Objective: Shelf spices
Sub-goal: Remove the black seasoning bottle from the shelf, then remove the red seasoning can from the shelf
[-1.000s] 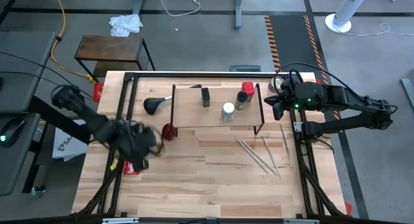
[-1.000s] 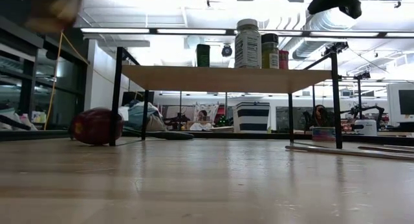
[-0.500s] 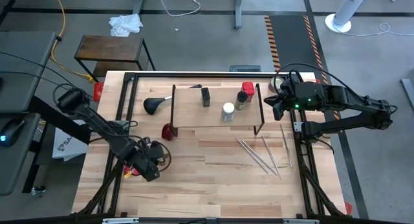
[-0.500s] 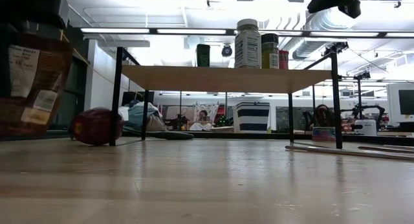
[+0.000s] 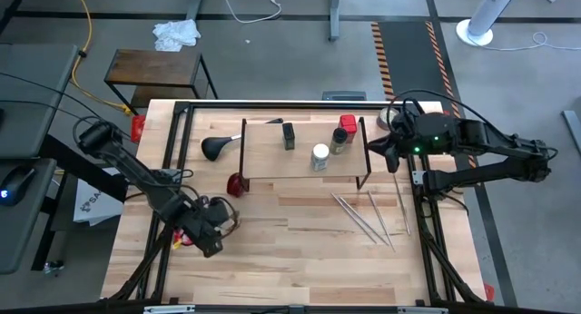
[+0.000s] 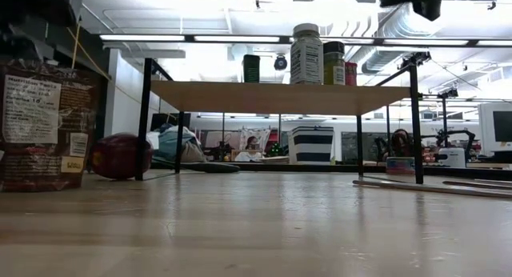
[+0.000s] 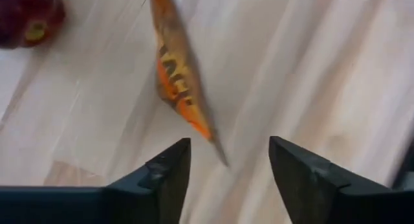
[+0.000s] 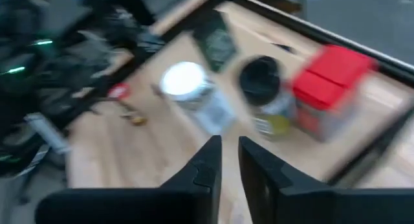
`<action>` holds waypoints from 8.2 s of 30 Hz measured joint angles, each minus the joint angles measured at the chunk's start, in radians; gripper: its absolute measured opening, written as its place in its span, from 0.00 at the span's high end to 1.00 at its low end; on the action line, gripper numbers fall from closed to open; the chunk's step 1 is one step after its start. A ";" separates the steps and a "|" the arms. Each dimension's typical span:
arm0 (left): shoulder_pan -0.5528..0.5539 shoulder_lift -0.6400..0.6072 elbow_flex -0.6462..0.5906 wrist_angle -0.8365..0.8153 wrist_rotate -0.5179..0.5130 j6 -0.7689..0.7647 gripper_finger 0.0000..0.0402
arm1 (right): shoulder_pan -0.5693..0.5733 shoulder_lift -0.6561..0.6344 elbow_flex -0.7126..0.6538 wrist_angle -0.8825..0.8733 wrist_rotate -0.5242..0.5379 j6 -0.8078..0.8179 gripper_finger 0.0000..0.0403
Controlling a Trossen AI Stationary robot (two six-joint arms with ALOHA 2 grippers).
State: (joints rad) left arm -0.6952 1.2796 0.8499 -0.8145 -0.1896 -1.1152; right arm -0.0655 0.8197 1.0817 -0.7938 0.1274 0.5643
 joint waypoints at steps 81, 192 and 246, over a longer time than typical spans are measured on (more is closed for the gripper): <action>0.024 -0.186 0.074 -0.160 -0.596 -0.144 0.43 | 0.256 0.573 0.721 -0.600 -0.127 -0.379 0.53; 0.309 -0.188 0.113 -0.061 -0.444 0.132 0.43 | -0.327 1.010 0.768 -0.704 0.067 0.304 0.25; 0.336 -0.188 0.112 -0.055 -0.467 0.044 0.43 | 0.929 0.550 -0.277 0.063 -0.008 0.804 0.50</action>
State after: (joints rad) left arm -0.3595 1.0920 0.9623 -0.8700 -0.6568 -1.0710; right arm 0.8635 1.3696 0.8043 -0.7309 0.1197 1.3681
